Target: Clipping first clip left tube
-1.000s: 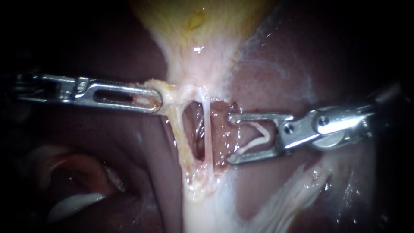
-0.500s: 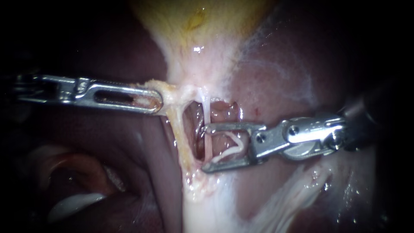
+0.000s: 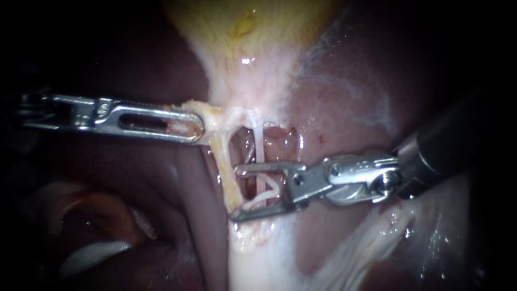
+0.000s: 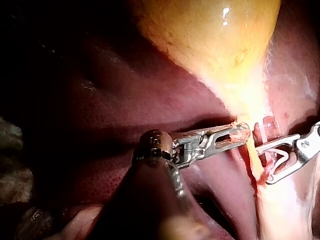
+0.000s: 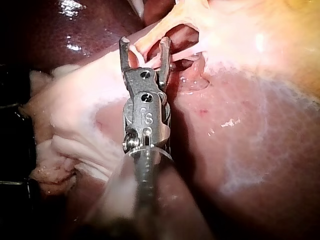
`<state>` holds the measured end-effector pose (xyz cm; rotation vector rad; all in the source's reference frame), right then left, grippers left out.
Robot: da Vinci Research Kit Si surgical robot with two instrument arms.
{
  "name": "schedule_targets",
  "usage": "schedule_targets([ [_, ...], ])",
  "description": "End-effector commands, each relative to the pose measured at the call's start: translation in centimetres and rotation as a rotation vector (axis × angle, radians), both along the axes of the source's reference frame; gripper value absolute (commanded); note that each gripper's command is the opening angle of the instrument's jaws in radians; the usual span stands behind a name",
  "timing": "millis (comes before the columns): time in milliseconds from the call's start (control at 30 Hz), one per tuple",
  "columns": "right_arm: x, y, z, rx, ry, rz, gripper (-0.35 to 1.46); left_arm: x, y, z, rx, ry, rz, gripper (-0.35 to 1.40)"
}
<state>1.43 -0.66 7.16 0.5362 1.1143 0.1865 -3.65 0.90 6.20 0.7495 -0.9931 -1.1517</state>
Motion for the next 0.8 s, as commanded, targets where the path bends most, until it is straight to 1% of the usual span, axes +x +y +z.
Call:
schedule_targets([
  [33,0.04,-0.02,0.01,0.011,0.000,-0.002,0.50,0.00,0.00,0.00,0.000,0.000,0.000,-0.35],
  [233,0.16,-0.12,0.04,0.036,0.005,-0.016,0.50,-0.01,0.00,0.00,0.000,0.001,-0.001,-0.35],
  [333,0.20,-0.16,0.03,0.051,0.011,-0.032,0.50,-0.01,0.01,0.00,0.000,0.000,-0.001,-0.35],
  [467,0.26,-0.21,0.04,0.074,0.033,-0.051,0.50,-0.02,0.01,0.00,0.001,0.001,-0.001,-0.35],
  [667,0.37,-0.28,0.12,0.098,0.042,-0.072,0.49,-0.04,0.02,-0.01,0.001,0.001,-0.001,-0.35],
  [800,0.44,-0.31,0.16,0.105,0.043,-0.079,0.48,-0.05,0.02,-0.01,0.001,0.001,-0.002,-0.35],
])
